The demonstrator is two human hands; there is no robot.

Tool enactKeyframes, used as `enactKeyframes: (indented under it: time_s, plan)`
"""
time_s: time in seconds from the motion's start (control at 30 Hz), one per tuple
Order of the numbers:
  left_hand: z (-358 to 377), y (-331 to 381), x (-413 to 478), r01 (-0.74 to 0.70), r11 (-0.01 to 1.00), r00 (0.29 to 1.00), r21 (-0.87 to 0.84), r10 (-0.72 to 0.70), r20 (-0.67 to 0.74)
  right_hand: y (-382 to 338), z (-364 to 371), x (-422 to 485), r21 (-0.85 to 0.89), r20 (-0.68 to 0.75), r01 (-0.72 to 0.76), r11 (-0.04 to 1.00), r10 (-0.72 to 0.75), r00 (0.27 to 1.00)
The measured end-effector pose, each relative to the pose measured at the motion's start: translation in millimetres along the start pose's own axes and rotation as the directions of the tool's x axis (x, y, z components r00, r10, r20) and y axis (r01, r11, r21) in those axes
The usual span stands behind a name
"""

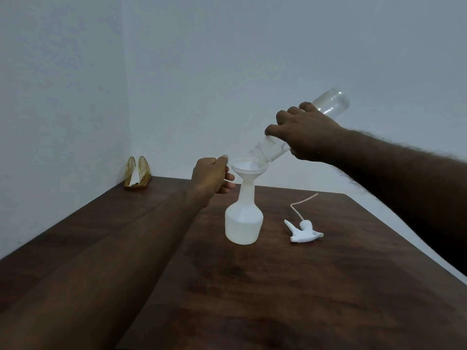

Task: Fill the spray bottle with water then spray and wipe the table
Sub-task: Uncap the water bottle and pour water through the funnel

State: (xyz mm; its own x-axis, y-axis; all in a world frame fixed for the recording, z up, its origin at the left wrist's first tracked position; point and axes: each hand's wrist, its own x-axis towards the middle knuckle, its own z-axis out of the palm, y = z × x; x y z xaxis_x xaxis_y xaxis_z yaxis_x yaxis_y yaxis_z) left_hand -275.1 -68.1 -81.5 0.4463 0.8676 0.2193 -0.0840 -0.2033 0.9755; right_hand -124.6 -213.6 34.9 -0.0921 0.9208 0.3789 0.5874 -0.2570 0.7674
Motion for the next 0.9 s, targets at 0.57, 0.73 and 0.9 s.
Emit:
enactKeyframes:
  time_s: [0.57,0.73,0.9]
  plan:
    - [8,-31,-9,-0.026,0.993,0.991,0.112,0.011,0.13,-2,7,-2,0.022,-0.045,-0.023,0.999,0.024,0.999]
    - [13,-15,-5,0.066,0.996,0.994,-0.064,-0.071,-0.085,0,12,-5,0.017,-0.036,-0.019,1.0,0.019,0.999]
    - [9,-3,2,0.065,0.998,0.995,-0.011,-0.066,-0.081,-1,17,-7,0.007,-0.043,-0.006,1.0,0.006,0.999]
